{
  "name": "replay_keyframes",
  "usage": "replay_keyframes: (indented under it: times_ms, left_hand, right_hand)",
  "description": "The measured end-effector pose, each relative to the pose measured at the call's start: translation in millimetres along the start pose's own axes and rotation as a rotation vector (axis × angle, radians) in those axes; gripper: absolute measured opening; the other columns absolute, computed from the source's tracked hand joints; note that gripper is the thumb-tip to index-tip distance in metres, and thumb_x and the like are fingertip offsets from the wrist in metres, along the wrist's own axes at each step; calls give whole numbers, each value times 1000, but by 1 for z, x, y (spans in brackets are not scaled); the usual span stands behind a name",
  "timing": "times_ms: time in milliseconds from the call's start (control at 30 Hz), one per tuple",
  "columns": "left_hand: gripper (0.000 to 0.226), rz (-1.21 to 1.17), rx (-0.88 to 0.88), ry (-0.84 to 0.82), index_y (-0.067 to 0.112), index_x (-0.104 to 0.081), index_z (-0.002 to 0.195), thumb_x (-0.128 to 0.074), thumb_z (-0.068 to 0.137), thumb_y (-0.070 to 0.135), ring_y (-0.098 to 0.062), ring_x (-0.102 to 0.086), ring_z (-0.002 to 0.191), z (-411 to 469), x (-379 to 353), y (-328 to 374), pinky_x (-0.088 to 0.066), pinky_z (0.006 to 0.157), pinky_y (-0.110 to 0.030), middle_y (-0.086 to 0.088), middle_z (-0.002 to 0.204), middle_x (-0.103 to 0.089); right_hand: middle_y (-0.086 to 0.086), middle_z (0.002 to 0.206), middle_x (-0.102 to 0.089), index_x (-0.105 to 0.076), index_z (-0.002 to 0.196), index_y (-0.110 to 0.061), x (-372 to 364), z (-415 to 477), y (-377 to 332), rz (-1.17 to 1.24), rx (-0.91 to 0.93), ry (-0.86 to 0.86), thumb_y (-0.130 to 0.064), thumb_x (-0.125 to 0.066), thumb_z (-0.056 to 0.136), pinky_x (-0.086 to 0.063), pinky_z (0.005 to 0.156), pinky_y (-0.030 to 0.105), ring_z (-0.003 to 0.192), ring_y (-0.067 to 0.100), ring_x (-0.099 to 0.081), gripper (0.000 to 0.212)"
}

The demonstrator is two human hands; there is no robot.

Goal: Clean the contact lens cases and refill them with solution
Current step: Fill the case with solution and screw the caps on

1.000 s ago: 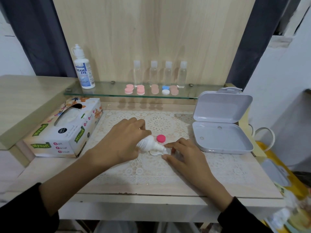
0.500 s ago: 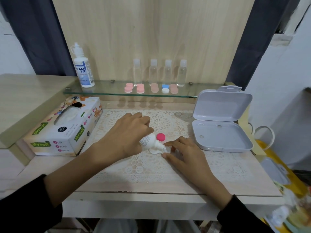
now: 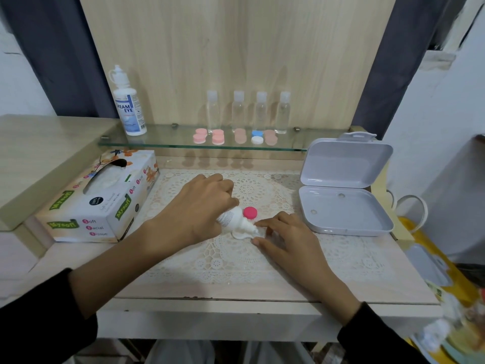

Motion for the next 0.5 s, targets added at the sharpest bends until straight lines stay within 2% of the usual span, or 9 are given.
replay_keyframes:
  times_ms: [333,500]
  left_hand:
    - [38,7,-13,8,20,-74,77,-83,41,14,-16,-50,62,1,-1,0,-24,53,-27,4,68,-56]
    - [36,-15,-12,35,20,-74,79,-82,44,14,-17,-51,63,0,-2,-1,-26,53,-27,3,69,-57]
  right_hand:
    - [-17,89,-53,-66,113,-32,-1,1,0,-4,-2,-6,-50,-58,84,-33,64,22,83,6,-47,35]
    - [-17,89,-53,-67,112,-32,-2,1,1,1,-9,-4,-49,-59,84,-35,65,24,83,7,-48,34]
Point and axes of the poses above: each hand's wrist, its own z-axis towards the middle knuckle, its own x-axis out of the back of the hand, y = z × x, the point moved 6 cm from there along z, towards the middle knuckle
